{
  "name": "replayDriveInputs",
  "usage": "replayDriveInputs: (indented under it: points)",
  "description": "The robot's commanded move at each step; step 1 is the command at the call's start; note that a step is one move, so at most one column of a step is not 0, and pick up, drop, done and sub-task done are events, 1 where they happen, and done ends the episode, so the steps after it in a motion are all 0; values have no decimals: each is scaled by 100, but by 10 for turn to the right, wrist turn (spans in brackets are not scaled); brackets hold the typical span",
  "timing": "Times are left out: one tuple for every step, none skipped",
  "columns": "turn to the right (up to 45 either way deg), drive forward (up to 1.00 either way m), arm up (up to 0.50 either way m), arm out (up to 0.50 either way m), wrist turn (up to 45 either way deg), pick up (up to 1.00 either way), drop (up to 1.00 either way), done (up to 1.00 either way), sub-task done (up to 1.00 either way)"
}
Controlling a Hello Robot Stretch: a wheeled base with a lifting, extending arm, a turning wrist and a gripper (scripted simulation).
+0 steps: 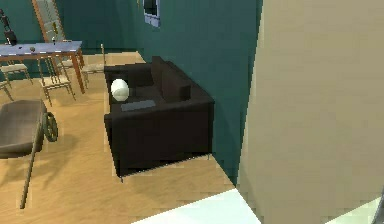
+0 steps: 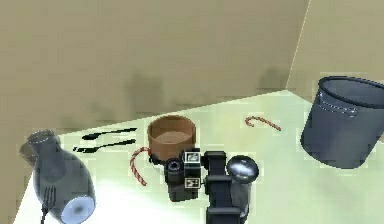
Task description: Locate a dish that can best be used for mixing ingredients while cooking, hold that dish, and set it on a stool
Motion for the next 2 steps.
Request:
replayDriveInputs:
  points:
    - [0, 0, 0, 0, 0, 100, 0, 0, 0]
    - [0, 0, 10, 0, 0, 0, 0, 0, 0]
